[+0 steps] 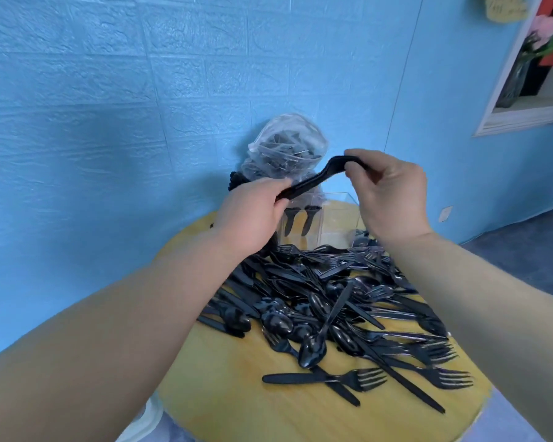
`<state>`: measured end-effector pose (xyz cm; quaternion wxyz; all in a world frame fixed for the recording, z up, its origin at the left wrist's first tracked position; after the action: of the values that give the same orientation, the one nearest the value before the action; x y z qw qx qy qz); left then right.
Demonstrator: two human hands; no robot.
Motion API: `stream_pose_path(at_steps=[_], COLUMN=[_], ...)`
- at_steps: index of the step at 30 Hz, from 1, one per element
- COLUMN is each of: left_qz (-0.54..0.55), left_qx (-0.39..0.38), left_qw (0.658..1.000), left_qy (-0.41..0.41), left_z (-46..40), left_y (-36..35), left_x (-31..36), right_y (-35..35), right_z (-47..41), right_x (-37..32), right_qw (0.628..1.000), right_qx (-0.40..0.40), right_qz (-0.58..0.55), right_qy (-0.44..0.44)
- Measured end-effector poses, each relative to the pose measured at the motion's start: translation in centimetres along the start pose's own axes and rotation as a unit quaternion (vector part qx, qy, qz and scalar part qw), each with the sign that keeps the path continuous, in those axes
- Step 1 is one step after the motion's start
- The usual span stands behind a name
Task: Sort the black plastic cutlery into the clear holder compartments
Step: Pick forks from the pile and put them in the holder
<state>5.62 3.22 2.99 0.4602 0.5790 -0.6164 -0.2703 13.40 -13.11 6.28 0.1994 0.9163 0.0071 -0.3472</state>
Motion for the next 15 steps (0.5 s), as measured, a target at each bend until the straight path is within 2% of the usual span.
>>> stream_pose_path(at_steps=[4,6,12,15], left_qz=[-0.034,-0.049,-0.031,-0.028], left_qx=[-0.044,-0.072,-0.051,-0.059], left_qw=[0.998,0.996,0.998,0.998], left_qy=[0.008,-0.001,0.015,0.008], left_z=[-2.9,-3.1,-2.9,-2.7], left_y=[-2.2,-3.7,-5.2,-5.6], left_x=[-1.3,-1.4,-3.2,-3.6], right_y=[-0.5,-2.0,-8.7,-10.9], right_z=[-3.4,-4.1,-4.0,-3.3], right_x=[-0.3,0.4,3.5,4.6], right_qw=[0.967,0.949,0.917,0.907], right_qx=[-0.012,-0.030,-0.156,-0.229], right_qz=[0.200,0.244,0.308,0.294], right_qy=[0.155,0.198,0.199,0.196])
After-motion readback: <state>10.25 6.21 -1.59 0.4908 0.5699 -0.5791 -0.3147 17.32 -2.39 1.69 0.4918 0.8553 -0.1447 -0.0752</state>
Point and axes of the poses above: each hand's wrist, its own z-axis away from the middle knuckle, its own y-axis out of the back of the hand, x = y × z, the point moved 7 cm from there along -z, towards the middle knuckle, and after that the axes turned 8 degrees about -x, right-handed, at the moved point
